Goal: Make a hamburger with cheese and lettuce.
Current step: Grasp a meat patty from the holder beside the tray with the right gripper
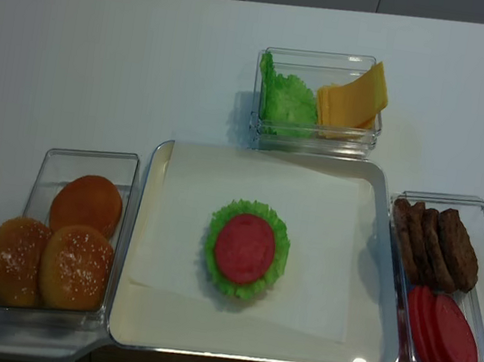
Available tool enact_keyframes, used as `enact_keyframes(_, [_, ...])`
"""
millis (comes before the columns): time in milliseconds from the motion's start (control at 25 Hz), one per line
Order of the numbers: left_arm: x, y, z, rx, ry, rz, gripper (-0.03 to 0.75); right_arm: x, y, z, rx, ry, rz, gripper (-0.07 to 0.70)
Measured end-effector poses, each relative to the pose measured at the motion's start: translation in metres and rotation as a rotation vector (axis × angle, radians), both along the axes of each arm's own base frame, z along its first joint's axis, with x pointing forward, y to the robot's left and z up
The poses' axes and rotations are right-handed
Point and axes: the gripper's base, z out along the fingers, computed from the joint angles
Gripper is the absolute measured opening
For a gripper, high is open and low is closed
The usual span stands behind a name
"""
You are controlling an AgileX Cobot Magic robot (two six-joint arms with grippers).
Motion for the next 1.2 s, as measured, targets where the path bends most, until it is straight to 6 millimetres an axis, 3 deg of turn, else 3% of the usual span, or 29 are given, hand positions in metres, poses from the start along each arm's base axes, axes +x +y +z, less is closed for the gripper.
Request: enact_keyframes(1200, [0.0000, 0.0000, 0.0000, 0.000, 0.000, 0.000, 0.369, 0.0000, -0.0001, 0.0000, -0.001, 0.000, -0.001, 0.502])
